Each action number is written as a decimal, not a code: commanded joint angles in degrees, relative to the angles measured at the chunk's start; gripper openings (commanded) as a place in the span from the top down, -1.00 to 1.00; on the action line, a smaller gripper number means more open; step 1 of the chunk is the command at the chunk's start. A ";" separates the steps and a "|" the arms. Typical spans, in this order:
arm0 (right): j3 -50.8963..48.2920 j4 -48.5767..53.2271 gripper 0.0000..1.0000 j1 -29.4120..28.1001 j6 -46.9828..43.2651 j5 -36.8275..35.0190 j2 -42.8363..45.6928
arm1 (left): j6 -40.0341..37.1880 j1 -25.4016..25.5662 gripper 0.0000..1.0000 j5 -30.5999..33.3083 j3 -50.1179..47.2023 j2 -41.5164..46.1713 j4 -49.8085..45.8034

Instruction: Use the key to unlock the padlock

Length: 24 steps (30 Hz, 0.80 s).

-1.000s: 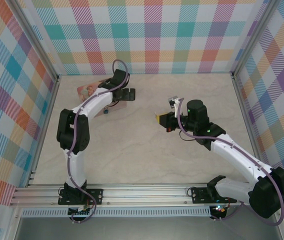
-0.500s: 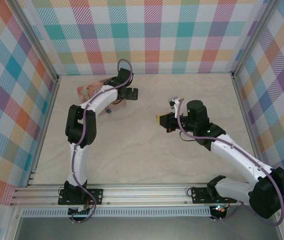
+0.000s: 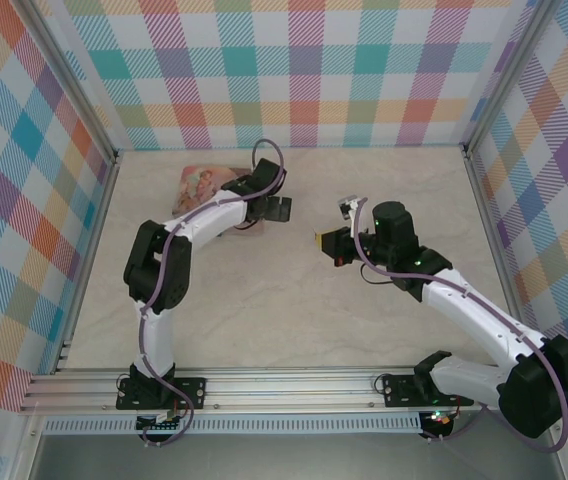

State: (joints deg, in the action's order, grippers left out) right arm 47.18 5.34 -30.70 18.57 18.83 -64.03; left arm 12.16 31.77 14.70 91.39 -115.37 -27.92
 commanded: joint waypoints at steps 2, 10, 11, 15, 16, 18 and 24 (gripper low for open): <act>0.34 3.22 1.00 1.78 -0.35 -2.92 3.88 | 7.13 4.20 -1.00 -5.52 -7.08 2.03 -2.54; -1.39 9.48 1.00 9.11 0.77 -3.27 10.72 | 12.16 11.94 -1.00 -7.63 -12.43 5.69 -0.79; -1.62 10.00 1.00 9.79 0.92 -3.27 11.21 | 12.52 12.66 -1.00 -8.17 -12.32 5.68 -0.74; -1.88 12.22 1.00 12.21 1.38 -3.27 12.88 | 13.84 15.69 -1.00 -9.39 -10.63 4.92 -0.65; -1.89 12.72 1.00 12.45 1.38 -3.27 13.21 | 13.98 16.41 -1.00 -9.70 -9.85 4.37 -0.42; -1.60 13.61 1.00 12.73 1.42 -3.76 13.84 | 13.98 17.33 -1.00 -10.32 -8.17 3.03 -0.01; -1.41 14.75 1.00 12.69 1.65 -3.64 15.57 | 12.82 18.07 -1.00 -13.42 -0.39 -1.50 -0.59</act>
State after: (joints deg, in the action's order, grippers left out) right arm 45.84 18.65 -18.28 19.64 15.38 -49.76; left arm 23.57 49.01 8.08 89.52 -113.21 -24.25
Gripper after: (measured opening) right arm 0.058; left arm 0.999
